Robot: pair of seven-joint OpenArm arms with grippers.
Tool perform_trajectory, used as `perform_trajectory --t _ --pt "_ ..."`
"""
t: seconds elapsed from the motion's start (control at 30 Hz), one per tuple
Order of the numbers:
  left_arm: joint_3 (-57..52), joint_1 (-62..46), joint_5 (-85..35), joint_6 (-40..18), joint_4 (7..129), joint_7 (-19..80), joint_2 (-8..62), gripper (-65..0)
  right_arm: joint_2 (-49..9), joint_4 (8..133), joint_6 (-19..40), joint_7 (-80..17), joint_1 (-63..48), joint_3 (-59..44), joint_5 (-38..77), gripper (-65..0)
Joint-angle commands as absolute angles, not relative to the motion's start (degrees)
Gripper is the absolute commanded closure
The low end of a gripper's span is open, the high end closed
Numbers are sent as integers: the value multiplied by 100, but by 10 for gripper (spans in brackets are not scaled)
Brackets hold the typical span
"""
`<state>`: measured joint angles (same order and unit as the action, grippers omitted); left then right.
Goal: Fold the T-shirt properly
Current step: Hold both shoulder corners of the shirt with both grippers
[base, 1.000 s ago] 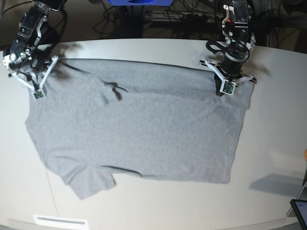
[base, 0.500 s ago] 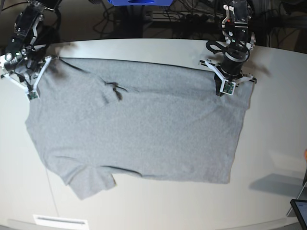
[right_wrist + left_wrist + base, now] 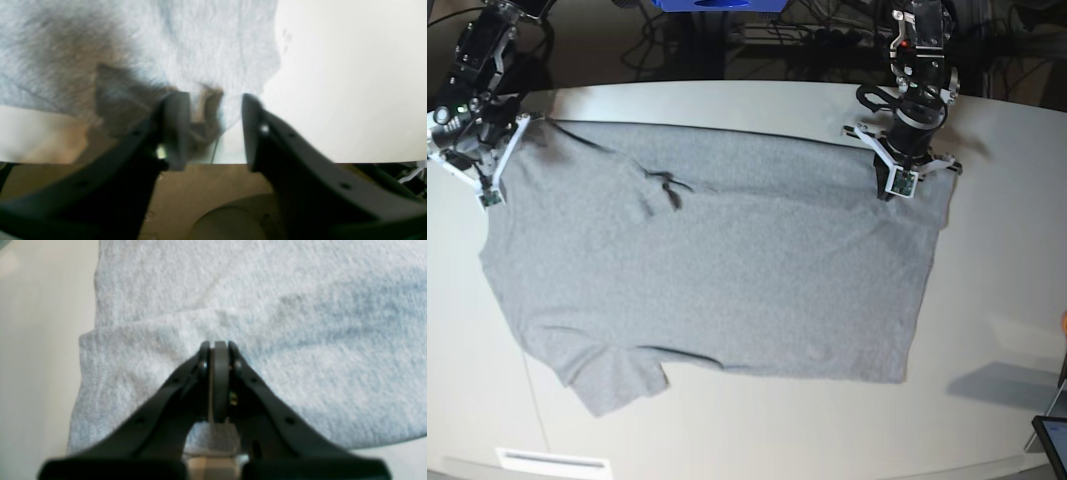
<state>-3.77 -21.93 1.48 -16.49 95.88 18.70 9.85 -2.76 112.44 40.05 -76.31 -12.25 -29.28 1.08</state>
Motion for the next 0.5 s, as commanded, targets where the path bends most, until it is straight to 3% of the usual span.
perform_trajectory --t 0.0,0.13,0.47 --pt "-409 -2211 189 -1604 9613 1991 1015 -27 -259 11336 4000 -7618 -1209 -2949 101 -267" --pt "-409 -2202 189 -1604 9613 1991 1015 -27 -224 11336 4000 -7626 -1235 -2949 101 -229" --pt "-409 -2202 189 -1604 9604 1991 1015 -27 -145 11319 4000 -7618 -1332 -2949 101 -231"
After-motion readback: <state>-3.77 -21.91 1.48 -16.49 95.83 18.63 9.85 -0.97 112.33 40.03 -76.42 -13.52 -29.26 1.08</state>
